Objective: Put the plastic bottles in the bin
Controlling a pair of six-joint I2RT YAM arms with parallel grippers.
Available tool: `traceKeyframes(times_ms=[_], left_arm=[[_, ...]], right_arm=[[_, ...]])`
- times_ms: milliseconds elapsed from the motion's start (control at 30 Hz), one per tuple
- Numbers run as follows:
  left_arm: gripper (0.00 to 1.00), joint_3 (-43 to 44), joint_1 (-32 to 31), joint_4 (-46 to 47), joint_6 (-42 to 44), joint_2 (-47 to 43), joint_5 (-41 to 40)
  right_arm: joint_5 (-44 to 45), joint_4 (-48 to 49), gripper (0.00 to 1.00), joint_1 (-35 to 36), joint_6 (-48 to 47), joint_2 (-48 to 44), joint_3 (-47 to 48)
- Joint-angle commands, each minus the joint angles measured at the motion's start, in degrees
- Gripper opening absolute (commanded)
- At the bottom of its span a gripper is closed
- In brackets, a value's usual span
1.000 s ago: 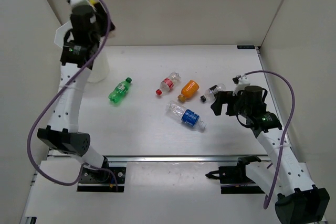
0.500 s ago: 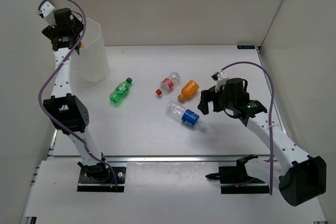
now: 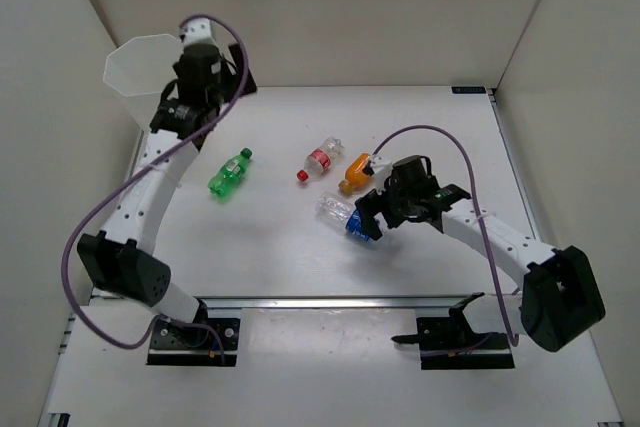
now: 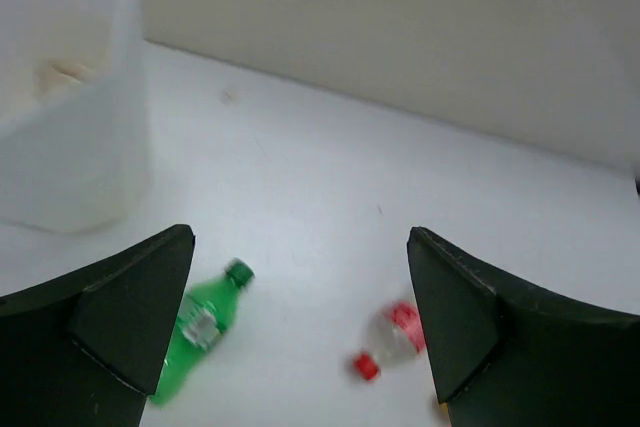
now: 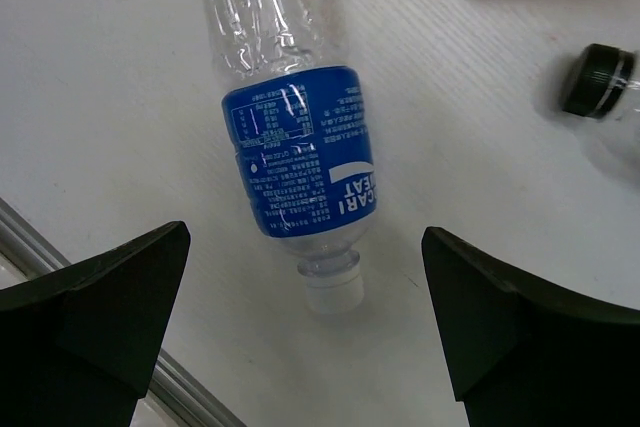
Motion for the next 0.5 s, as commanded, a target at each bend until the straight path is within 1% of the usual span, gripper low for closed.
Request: traceKeyframes(times_ms=[0, 33, 67, 100, 167, 233, 267, 333, 400, 467], left_arm=[[0.98, -11.82, -4.98, -4.04, 2.93, -6.0, 4.73], [0.98, -15.79, -6.83, -4.56, 1.63, -7.84, 5.96], [0.99, -17.83, -7.72, -4.39, 0.92, -9.08, 6.67], [0.98, -20.98, -9.03, -5.26, -0.83, -9.96, 9.03], [0.99, -24.69, -10.97, -5.45, -2.51, -10.67, 12.64], [0.99, -30.04, -11.07, -5.01, -5.23, -11.72, 14.58], [0.99, -31.02, -10.63, -4.48, -5.5, -12.68, 15.2], [0.99, -35.67, -10.28, -4.39, -7.7, -14.35, 16.69], [0.98, -38.31, -10.54, -4.04, -9.1, -16.81, 17.14], [0.98, -41.74, -10.71, -3.42, -9.9, -18.57, 17.92]], right_arm=[[0.18, 1.99, 0.99, 1.33, -3.66, 2.01, 1.09], [-0.35, 2.51, 1.0, 1.15, -4.28, 2.28, 0.49], [-0.45, 2.43, 0.99, 1.24, -4.37, 3.24, -0.22], [-0.45, 4.17, 0.99, 1.67, -4.29, 3.94, -0.4], [-0.1, 5.32, 0.99, 2.03, -4.9, 5.35, -0.75], [0.87, 6.11, 0.99, 2.38, -5.69, 7.02, -1.1], [0.96, 6.38, 0.99, 2.21, -5.87, 7.37, -1.19], [0.52, 7.43, 1.0, 2.21, -6.48, 8.95, -1.71], [-0.96, 8.76, 0.99, 2.38, -6.39, 10.27, -2.59], [-0.63, 9.98, 0.98, 3.17, -6.05, 11.59, -2.95]])
